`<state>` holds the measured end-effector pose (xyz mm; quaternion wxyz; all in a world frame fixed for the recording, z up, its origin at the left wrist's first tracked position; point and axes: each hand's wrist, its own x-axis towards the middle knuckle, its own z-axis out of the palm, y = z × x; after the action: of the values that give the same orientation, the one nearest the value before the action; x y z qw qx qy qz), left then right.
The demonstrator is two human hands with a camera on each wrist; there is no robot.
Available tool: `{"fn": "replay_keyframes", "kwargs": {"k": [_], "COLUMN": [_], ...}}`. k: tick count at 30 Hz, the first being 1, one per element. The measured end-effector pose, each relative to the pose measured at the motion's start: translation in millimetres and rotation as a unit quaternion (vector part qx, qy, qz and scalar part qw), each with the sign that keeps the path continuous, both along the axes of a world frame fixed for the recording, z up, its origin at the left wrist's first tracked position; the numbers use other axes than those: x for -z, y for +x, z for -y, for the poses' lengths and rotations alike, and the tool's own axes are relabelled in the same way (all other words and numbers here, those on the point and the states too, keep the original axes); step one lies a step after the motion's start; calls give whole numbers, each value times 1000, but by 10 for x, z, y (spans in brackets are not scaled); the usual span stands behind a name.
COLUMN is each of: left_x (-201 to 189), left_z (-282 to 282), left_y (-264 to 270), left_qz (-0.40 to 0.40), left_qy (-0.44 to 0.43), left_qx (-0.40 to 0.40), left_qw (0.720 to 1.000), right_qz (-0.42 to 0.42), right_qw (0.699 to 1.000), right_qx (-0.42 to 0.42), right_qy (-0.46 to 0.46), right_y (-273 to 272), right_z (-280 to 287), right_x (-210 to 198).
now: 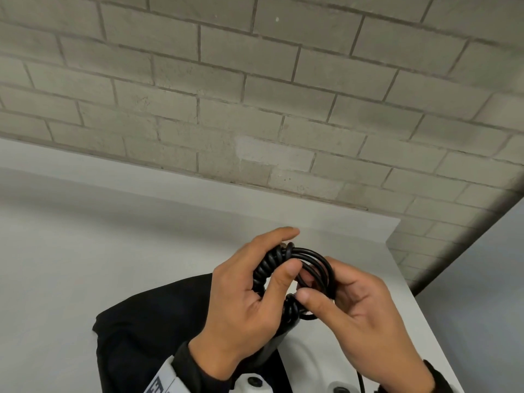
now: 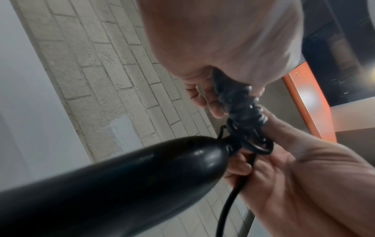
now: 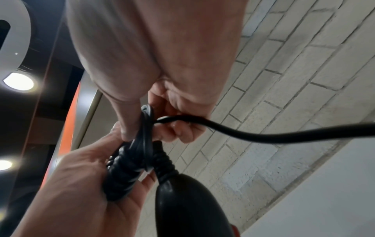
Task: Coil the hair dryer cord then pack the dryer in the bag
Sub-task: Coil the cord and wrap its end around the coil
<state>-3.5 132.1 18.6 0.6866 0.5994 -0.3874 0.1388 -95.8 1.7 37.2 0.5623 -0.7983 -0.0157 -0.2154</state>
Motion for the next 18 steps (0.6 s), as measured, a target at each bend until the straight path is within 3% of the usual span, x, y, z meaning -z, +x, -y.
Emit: {"fn": "replay_keyframes", "kwargs": {"k": [6,9,12,14,18], "left_x": [-28,-31,-17,-12,-21], "left_z": [10,26,52,64,47], "left_y": [-50,-48,-45,-58,-51], "left_qz": [-81,-112,-131,-139,-140], "left_qy": [-20,-35,-49,-65,-93], "left_qx": [61,53,37,34,29], "left_qw": [995,992,989,988,985], "right_qz": [-13,31,159,212,173], "right_qw": [999,990,942,901,855], "right_qx": [2,95,242,283,349], "right_qy": [-34,-95,-172,-251,-343], "right_y": [14,22,39,51,77], "right_z": [33,-51,-167,-225,-287], "right_x": [-29,23,87,146,193]}}
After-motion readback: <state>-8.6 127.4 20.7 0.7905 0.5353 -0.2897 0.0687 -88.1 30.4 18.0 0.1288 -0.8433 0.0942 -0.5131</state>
